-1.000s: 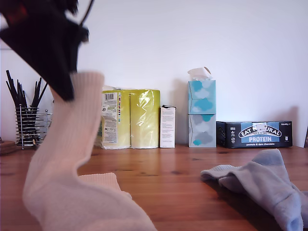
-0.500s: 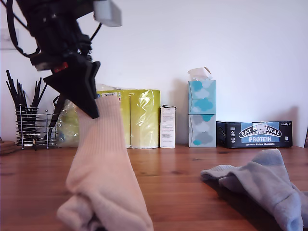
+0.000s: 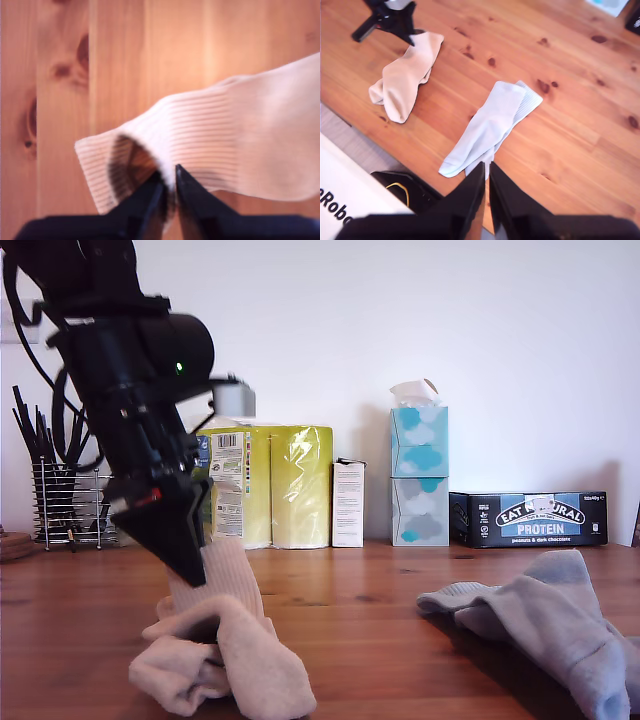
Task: Pair up the socks based on colour and pattern, by placing each sock on top of its pair
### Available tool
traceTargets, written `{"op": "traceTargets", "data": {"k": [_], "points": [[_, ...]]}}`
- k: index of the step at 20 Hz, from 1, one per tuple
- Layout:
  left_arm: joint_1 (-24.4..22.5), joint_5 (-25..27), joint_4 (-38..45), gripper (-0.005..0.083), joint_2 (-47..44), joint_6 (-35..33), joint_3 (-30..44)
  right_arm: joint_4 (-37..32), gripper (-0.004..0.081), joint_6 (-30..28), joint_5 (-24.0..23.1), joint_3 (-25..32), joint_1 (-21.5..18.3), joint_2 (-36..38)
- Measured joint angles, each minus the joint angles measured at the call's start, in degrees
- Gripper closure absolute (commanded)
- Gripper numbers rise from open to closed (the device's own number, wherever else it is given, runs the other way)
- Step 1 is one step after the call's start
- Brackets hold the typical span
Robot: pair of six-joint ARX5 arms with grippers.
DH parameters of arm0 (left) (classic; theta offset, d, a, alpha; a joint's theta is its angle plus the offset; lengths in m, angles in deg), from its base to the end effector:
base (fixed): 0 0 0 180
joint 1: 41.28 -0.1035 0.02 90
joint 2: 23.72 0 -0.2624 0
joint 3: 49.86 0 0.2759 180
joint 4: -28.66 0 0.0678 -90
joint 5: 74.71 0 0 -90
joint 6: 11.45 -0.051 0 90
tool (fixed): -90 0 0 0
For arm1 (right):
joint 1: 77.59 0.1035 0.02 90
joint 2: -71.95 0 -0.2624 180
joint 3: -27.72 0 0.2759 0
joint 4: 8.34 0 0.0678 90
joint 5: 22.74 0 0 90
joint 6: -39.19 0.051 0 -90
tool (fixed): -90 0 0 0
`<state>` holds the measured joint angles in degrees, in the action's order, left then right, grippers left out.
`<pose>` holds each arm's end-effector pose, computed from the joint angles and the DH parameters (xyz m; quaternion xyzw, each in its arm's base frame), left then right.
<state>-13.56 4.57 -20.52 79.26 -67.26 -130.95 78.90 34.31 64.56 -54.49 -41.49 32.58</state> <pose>0.3260 -0.1820 0.1448 0.4355 0.3826 -0.5058 0.6389 0.0857 0.0595 0.3745 -0.1631 0.3447 0.2810 0.8807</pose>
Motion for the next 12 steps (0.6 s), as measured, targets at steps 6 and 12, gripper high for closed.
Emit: {"op": "traceTargets", "data": {"k": [6,12], "points": [[-0.1,7.1,3.4,0.0409,-3.3,8.6,0.0,-0.3,0.0783,-0.1,0.6,0.0,0.0,-1.7],[-0.1,4.5,-0.6,0.0797,-16.5,26.8,0.0,-21.2,0.0783,1.8,-1.5,1.0,0.0,-1.8]]}}
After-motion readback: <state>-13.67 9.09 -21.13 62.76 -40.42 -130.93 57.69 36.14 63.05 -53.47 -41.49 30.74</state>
